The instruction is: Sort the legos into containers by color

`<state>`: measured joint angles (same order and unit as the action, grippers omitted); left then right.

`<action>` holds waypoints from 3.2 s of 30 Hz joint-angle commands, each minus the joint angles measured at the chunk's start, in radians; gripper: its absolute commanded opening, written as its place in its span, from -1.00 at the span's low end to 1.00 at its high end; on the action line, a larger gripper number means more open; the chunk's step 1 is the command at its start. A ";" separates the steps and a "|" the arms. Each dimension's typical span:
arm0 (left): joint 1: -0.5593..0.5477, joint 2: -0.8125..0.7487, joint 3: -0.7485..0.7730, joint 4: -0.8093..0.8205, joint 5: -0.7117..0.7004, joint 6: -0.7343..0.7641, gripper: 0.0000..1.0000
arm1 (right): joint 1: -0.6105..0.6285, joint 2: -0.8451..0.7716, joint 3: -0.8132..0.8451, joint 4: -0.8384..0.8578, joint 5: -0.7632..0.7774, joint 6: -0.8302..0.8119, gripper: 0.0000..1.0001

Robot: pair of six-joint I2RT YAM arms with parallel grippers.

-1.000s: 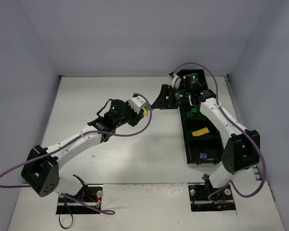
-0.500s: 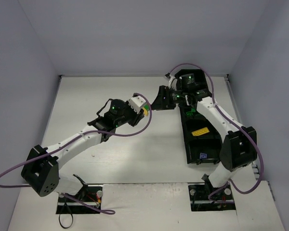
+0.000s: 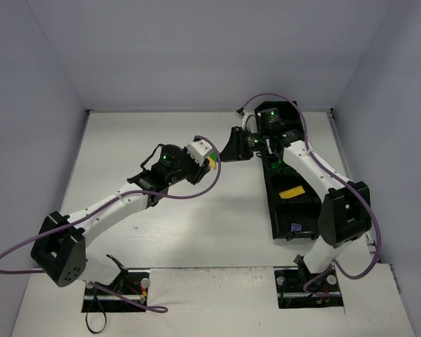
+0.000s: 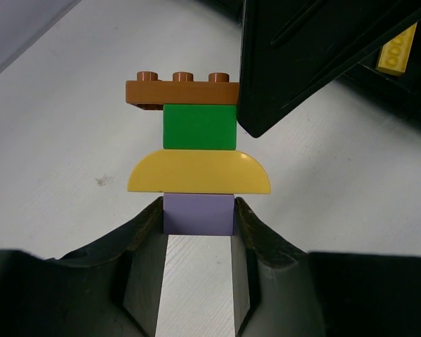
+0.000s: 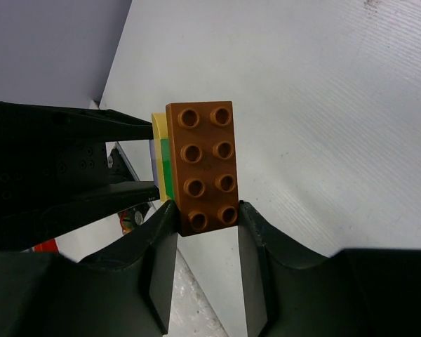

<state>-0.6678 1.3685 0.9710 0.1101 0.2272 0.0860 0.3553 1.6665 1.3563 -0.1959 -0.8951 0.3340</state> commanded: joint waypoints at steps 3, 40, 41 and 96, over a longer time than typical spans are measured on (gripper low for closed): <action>-0.006 -0.046 0.043 0.100 0.023 0.004 -0.74 | 0.008 -0.022 0.035 0.039 0.018 -0.019 -0.72; 0.005 -0.048 -0.026 0.062 0.125 -0.041 -0.75 | -0.030 -0.119 0.024 -0.005 0.314 -0.058 -1.00; -0.004 -0.045 -0.022 0.060 0.133 -0.046 -0.75 | -0.056 -0.128 0.024 -0.005 0.349 -0.053 -1.00; -0.328 0.238 0.302 0.048 0.241 -0.192 -0.74 | -0.294 -0.511 -0.149 -0.016 0.604 -0.001 -1.00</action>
<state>-0.9676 1.6215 1.2095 0.1085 0.4686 -0.0860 0.0658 1.1866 1.1866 -0.2581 -0.2687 0.3355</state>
